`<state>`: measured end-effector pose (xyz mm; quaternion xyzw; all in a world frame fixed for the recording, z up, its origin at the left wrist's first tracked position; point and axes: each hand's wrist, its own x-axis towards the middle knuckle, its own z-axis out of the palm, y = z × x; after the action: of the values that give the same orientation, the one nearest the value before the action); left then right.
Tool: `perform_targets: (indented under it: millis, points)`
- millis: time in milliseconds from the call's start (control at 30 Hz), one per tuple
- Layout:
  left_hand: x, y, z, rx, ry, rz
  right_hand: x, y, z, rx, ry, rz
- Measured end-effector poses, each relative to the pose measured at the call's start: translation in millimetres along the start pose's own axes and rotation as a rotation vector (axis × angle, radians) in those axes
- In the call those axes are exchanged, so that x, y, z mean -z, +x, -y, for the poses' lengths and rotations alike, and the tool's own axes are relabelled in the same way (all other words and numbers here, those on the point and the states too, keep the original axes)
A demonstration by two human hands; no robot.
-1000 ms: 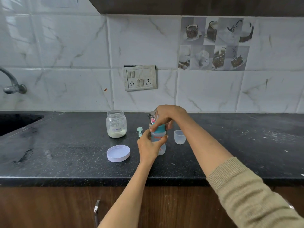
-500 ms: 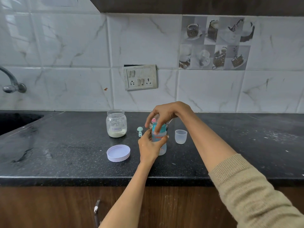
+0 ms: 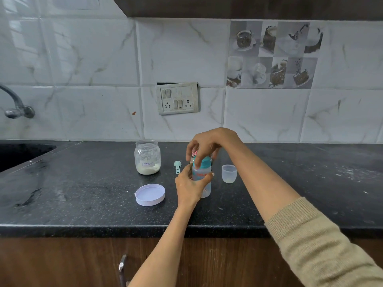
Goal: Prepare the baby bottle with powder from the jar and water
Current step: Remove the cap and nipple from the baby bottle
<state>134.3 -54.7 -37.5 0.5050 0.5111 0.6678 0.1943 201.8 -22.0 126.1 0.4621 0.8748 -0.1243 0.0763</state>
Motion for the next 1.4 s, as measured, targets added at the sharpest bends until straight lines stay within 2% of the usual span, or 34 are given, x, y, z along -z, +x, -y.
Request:
perform_targets:
  millis: [167, 233, 400, 533, 667, 833, 967, 1133, 1300, 1400]
  points:
    - [0, 1, 3, 0.001, 0.002, -0.005, -2, -3, 2, -0.070, -0.105, -0.101]
    - [0, 1, 4, -0.005, 0.002, -0.005, -2, -1, 2, -0.082, -0.113, -0.094]
    - [-1, 1, 2, -0.021, 0.029, -0.007, 3, 2, 2, 0.004, -0.089, -0.002]
    - [-1, 3, 4, 0.000, 0.060, -0.020, 9, 1, -3, 0.066, -0.078, -0.041]
    - [-1, 3, 6, 0.015, 0.057, -0.011, 20, -13, -22, 0.131, 0.117, -0.140]
    - [-1, 2, 4, 0.023, 0.058, -0.014, 11, -43, -61, 0.196, 0.498, -0.389]
    - [0, 2, 3, 0.014, 0.055, -0.019, -23, -55, -94, 0.221, 0.819, -0.559]
    - [-1, 2, 3, 0.016, 0.084, -0.024, -80, -47, -130, 0.148, 1.081, -0.667]
    - [-1, 1, 2, 0.007, 0.073, -0.019, -122, -37, -147, 0.072, 1.186, -0.672]
    - [-1, 1, 1, 0.017, 0.065, -0.016, -135, -33, -149, 0.004, 1.120, -0.680]
